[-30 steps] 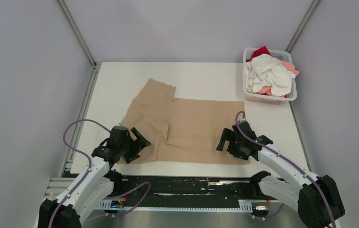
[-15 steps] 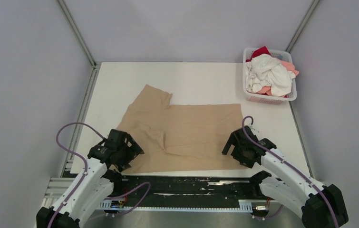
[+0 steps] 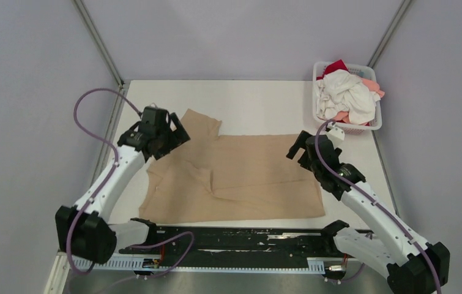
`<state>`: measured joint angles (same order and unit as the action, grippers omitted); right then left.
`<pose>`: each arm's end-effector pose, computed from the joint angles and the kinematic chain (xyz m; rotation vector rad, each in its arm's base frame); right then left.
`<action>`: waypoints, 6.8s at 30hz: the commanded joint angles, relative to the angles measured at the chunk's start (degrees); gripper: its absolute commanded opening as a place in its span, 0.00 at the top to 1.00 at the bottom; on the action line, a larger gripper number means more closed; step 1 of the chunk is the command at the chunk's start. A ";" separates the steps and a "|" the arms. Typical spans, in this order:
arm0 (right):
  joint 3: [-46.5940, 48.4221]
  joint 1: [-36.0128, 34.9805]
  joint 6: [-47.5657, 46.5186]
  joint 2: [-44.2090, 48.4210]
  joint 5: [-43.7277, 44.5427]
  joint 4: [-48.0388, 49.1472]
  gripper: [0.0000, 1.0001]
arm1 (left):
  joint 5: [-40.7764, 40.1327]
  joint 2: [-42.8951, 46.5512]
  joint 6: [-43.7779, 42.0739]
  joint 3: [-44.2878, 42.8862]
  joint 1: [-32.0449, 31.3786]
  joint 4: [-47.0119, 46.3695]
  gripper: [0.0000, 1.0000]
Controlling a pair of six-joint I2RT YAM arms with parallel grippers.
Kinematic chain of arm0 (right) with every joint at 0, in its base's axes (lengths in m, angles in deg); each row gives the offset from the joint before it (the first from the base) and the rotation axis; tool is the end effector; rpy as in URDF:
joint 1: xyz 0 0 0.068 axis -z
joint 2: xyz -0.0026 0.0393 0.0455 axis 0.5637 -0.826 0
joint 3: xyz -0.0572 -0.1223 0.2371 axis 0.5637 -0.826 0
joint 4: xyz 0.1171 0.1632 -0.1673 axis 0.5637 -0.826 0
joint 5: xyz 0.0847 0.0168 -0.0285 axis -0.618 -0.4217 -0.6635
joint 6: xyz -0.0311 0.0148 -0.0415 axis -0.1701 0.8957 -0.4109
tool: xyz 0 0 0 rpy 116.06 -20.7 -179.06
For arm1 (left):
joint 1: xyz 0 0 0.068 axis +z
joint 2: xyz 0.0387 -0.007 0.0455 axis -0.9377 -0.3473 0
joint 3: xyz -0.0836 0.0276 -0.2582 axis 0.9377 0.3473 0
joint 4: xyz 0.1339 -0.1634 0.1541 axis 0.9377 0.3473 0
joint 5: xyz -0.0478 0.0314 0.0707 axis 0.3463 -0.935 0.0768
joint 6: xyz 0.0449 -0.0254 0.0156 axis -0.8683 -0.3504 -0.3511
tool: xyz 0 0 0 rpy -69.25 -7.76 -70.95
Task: Fold and stack the t-shirts
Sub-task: Grab the side of the flattened tshirt furthest away from the robot with both arms, then fold the other side of the tshirt into a rectangle, then rotate the tshirt 90 degrees
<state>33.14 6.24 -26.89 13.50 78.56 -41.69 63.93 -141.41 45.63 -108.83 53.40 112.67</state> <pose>0.1655 0.0733 0.2656 0.4733 2.2219 0.2061 0.2143 -0.0591 0.2870 -0.7467 2.3769 -0.3794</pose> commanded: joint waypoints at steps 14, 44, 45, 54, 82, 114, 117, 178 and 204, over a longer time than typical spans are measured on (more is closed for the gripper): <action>8.23 5.35 -8.30 -22.29 7.15 12.75 0.00 | 9.59 -72.84 -26.03 -75.69 9.92 0.93 0.00; 4.02 6.23 -9.15 -18.92 5.74 13.16 0.00 | 7.42 -81.31 -30.09 -74.87 3.31 10.23 0.23; 3.93 6.31 -9.19 -18.87 5.71 13.19 0.00 | 6.96 -81.54 -29.44 -74.98 3.33 11.09 0.31; 5.26 7.18 -9.79 -21.45 6.92 13.55 0.00 | 3.92 -82.91 -28.01 -75.51 3.18 12.05 0.69; 40.03 11.86 -9.25 -67.59 18.81 3.61 0.20 | 6.81 -68.28 -32.03 -63.74 3.20 -0.40 1.00; 28.72 10.56 -6.53 -52.41 14.22 4.48 1.00 | 11.77 -47.09 -31.38 -38.68 2.73 -12.29 1.00; 24.06 9.37 -7.37 -46.95 13.72 4.99 1.00 | 10.61 -40.70 -29.98 -31.21 1.92 -13.99 1.00; 3.34 1.99 -11.09 -10.20 -8.42 1.10 0.00 | 9.03 21.38 -1.49 15.04 -7.06 -3.49 0.00; -0.71 1.55 -11.69 -35.99 -30.52 19.20 0.00 | 15.49 -58.52 -9.30 -28.50 5.52 -15.89 0.00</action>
<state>35.37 9.36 -39.80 -21.63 56.98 -23.90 85.79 -186.20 44.32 -124.06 57.16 91.98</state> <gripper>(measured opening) 0.998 1.000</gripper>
